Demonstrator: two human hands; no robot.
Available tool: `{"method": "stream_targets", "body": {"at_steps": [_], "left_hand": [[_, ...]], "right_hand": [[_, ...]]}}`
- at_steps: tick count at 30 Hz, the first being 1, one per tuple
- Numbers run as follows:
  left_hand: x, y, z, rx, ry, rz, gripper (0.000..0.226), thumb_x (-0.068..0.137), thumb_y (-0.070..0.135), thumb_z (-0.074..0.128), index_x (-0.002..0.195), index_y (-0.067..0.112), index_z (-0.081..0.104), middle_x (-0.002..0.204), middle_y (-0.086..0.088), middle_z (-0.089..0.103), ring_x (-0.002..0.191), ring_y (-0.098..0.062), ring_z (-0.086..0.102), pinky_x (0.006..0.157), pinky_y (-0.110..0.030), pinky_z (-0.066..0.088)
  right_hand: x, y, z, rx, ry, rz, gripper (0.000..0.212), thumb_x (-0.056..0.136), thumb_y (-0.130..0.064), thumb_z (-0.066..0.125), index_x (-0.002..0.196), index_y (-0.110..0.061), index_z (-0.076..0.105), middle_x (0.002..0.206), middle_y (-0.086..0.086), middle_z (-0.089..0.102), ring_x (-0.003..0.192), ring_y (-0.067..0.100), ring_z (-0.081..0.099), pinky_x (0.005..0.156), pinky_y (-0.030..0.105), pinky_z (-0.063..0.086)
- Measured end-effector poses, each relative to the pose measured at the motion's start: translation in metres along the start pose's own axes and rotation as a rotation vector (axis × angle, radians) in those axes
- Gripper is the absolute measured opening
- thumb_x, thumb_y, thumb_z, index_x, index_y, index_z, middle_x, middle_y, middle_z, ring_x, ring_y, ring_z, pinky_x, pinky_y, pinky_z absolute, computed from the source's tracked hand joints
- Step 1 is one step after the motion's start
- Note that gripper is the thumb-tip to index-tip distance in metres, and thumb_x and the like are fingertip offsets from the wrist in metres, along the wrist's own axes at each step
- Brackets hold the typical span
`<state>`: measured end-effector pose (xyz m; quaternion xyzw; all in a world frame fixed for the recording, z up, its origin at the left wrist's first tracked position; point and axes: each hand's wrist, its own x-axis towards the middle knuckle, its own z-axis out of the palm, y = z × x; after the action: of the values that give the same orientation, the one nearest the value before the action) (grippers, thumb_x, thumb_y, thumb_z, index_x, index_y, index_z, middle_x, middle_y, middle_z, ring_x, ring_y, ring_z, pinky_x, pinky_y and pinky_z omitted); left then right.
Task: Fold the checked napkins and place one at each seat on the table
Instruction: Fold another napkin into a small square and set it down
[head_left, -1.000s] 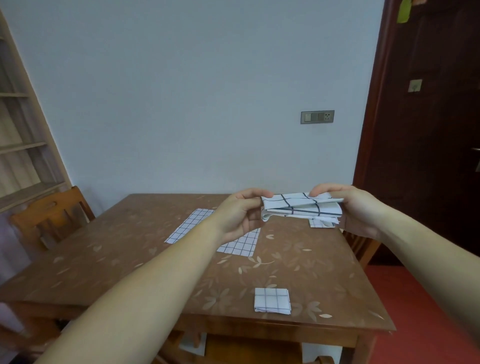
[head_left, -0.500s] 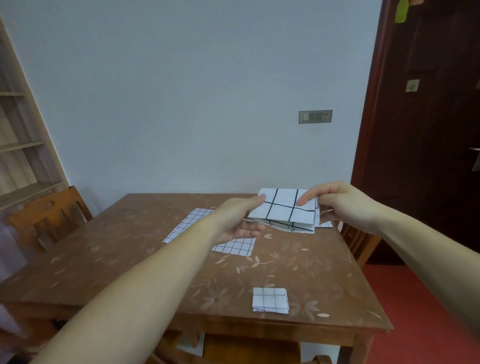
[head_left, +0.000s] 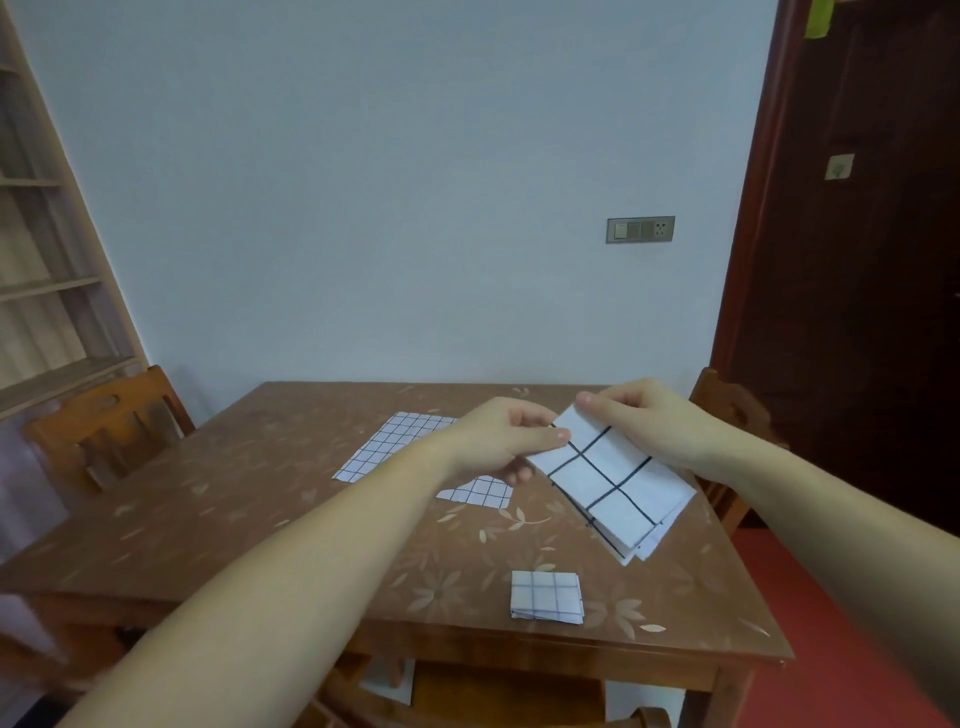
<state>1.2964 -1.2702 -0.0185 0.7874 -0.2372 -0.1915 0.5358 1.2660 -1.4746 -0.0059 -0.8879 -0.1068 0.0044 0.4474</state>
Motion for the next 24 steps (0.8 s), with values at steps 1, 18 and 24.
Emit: {"method": "stream_targets", "body": {"at_steps": [1, 18, 24], "left_hand": [[-0.001, 0.000, 0.000, 0.008, -0.012, 0.001, 0.012, 0.096, 0.025, 0.060, 0.098, 0.017, 0.068, 0.072, 0.008, 0.067, 0.046, -0.010, 0.048, 0.049, -0.020, 0.040], [-0.001, -0.019, 0.027, -0.586, 0.133, -0.057, 0.018, 0.094, 0.030, 0.062, 0.108, 0.021, 0.066, 0.103, -0.005, 0.070, 0.093, -0.023, 0.068, 0.077, -0.038, 0.057], [-0.012, -0.033, 0.023, -0.315, 0.105, -0.112, 0.015, 0.093, 0.018, 0.064, 0.107, 0.013, 0.064, 0.085, -0.004, 0.073, 0.065, -0.016, 0.070, 0.054, -0.021, 0.056]], "right_hand": [[0.001, -0.001, 0.002, -0.020, 0.014, -0.015, 0.049, 0.094, -0.054, 0.052, 0.068, -0.014, 0.061, 0.056, 0.002, 0.053, 0.047, 0.018, 0.047, 0.050, 0.029, 0.038], [0.030, 0.005, 0.038, -0.017, 0.456, -0.191, 0.050, 0.098, -0.039, 0.048, 0.072, 0.003, 0.054, 0.061, 0.022, 0.047, 0.055, 0.015, 0.041, 0.055, 0.031, 0.031], [0.035, 0.011, 0.045, 0.003, 0.547, -0.173, 0.052, 0.099, -0.038, 0.047, 0.069, 0.004, 0.045, 0.057, 0.009, 0.037, 0.054, 0.015, 0.034, 0.054, 0.031, 0.028]]}}
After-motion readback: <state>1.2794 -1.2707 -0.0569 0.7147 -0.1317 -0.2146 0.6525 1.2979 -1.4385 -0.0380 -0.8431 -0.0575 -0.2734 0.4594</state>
